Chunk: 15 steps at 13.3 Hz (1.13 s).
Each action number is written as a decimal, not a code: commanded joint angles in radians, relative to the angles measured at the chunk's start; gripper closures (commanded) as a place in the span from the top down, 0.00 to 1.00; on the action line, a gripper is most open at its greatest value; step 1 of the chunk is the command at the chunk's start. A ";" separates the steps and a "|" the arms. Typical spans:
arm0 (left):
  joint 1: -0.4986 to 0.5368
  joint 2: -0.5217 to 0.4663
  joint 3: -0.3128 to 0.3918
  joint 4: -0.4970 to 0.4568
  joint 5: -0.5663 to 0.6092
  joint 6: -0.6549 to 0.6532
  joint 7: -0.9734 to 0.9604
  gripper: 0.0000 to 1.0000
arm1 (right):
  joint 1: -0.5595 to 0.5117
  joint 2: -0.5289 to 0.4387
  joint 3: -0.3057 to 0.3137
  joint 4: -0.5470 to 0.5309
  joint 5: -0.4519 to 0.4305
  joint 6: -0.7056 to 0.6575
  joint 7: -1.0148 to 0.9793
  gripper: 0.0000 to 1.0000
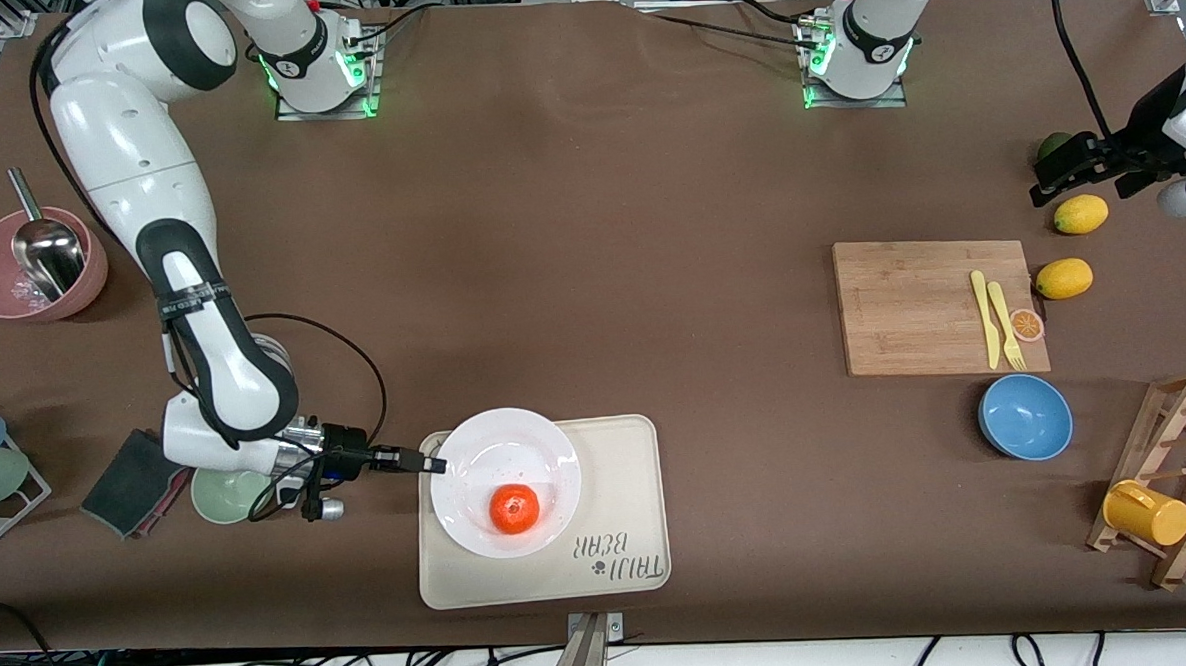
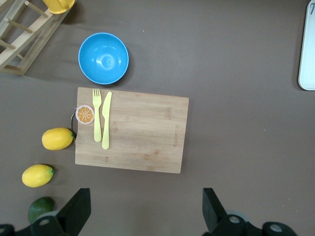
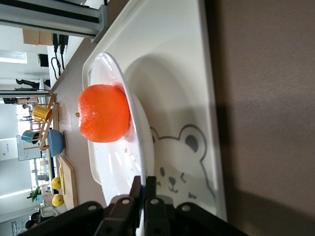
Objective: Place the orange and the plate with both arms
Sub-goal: 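Open the right gripper to release the plate on the tray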
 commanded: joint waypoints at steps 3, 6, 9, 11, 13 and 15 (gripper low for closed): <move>-0.005 0.033 -0.014 0.070 0.028 -0.044 0.009 1.00 | -0.002 0.035 0.013 0.056 0.012 0.015 -0.016 1.00; -0.005 0.028 -0.031 0.070 0.030 -0.055 0.004 1.00 | -0.010 0.008 0.012 0.061 0.001 0.009 -0.025 1.00; -0.005 0.027 -0.048 0.070 0.030 -0.055 0.004 1.00 | -0.025 -0.038 0.010 0.062 -0.090 -0.015 -0.024 1.00; -0.003 0.025 -0.047 0.070 0.028 -0.056 0.005 1.00 | -0.053 -0.119 0.009 0.059 -0.323 -0.144 -0.013 1.00; -0.005 0.024 -0.047 0.070 0.028 -0.065 0.004 1.00 | -0.077 -0.222 0.001 0.053 -0.506 -0.305 0.024 1.00; -0.003 0.024 -0.047 0.070 0.028 -0.067 -0.001 1.00 | -0.077 -0.300 -0.037 0.055 -0.653 -0.477 0.100 1.00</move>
